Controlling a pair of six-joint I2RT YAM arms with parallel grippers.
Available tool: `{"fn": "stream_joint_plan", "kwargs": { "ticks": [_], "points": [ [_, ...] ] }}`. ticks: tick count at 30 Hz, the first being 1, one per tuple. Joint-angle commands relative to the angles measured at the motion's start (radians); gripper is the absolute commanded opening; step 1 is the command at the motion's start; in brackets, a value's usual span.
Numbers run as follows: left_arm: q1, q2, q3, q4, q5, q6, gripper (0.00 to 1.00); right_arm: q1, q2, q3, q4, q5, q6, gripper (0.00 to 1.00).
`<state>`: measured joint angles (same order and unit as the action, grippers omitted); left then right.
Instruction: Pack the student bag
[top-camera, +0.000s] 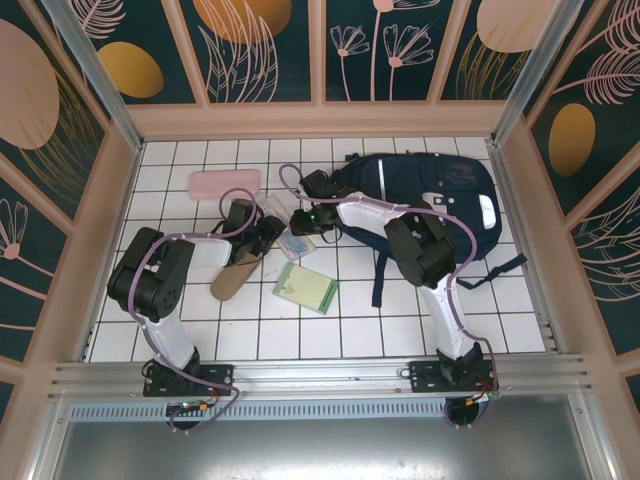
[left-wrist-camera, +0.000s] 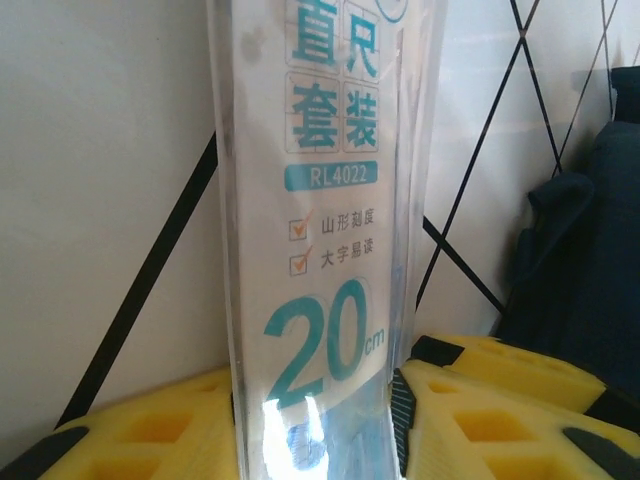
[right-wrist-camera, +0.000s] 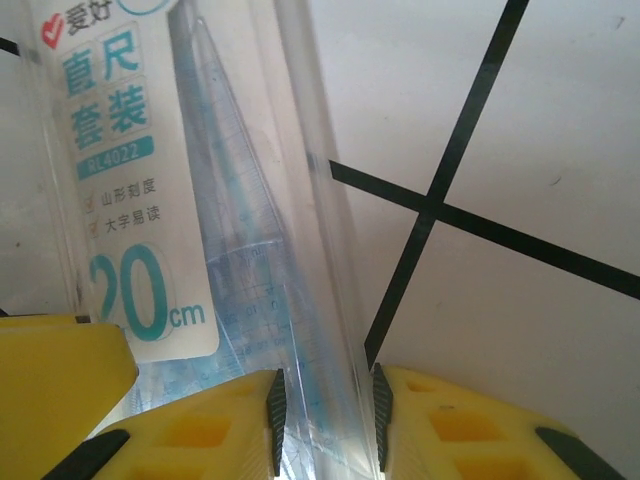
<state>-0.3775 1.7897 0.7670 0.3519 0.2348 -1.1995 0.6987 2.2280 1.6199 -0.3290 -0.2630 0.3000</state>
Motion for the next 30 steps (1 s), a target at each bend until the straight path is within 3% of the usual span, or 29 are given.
{"fn": "stream_joint_plan", "kwargs": {
  "ticks": [1,3,6,11,20,30],
  "points": [
    [-0.005,-0.018,-0.036,0.121,0.034,-0.006,0.38,0.038,-0.010,-0.037,-0.045,-0.078,0.031,0.32],
    [-0.004,-0.014,-0.033,0.115,0.035,0.003,0.32,0.033,-0.016,-0.037,-0.045,-0.063,0.030,0.32],
    [-0.005,-0.003,-0.029,0.105,0.039,0.006,0.15,0.022,-0.032,-0.033,-0.048,-0.041,0.031,0.33],
    [-0.005,-0.024,-0.012,0.074,0.028,0.031,0.04,-0.002,-0.104,-0.020,-0.073,0.048,0.039,0.36],
    [-0.005,-0.099,0.048,-0.042,-0.017,0.121,0.02,-0.061,-0.198,0.025,-0.221,0.508,0.052,0.45],
    [-0.005,-0.128,0.062,-0.057,-0.005,0.137,0.02,-0.146,-0.184,0.038,-0.237,0.564,0.041,0.45]
  ]
}}
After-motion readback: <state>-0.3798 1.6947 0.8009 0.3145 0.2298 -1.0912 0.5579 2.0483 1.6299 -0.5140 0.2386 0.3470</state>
